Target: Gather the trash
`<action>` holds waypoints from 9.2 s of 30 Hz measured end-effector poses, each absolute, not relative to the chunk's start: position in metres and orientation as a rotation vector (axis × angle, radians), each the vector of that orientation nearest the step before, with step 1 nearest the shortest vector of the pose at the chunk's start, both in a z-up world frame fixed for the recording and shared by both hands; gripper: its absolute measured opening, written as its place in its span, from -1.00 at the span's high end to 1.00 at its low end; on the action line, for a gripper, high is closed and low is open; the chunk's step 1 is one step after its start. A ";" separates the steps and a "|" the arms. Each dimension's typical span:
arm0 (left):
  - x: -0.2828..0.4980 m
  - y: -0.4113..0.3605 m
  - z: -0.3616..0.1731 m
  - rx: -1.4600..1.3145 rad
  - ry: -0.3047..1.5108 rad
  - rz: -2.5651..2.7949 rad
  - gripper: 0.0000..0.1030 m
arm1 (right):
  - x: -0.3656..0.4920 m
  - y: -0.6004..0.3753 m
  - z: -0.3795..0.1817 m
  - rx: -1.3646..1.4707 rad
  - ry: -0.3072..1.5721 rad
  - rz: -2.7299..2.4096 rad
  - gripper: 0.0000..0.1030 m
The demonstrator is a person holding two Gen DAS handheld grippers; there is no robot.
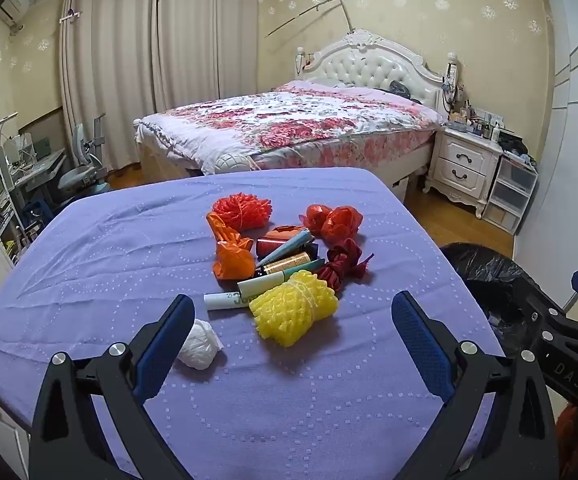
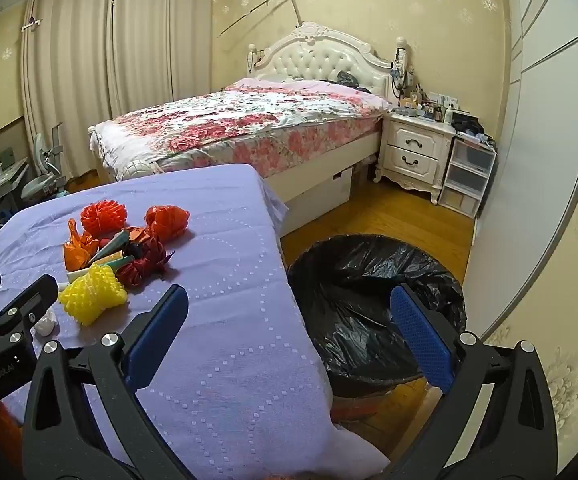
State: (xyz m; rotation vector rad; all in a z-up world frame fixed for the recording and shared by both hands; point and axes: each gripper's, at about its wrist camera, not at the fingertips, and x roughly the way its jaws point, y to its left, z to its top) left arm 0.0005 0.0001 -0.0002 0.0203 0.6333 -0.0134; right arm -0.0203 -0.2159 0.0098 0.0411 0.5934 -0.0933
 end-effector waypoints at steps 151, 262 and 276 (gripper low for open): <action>0.003 0.146 -0.042 -0.092 0.776 0.095 0.30 | 0.029 -0.062 -0.023 -0.116 0.765 0.270 -0.59; 0.118 -0.184 -0.057 0.171 0.789 -0.351 -0.27 | 0.071 -0.361 -0.049 0.192 0.741 -0.302 -0.18; 0.105 -0.165 -0.046 0.158 0.763 -0.310 -0.44 | 0.062 -0.359 -0.046 0.187 0.735 -0.312 -0.22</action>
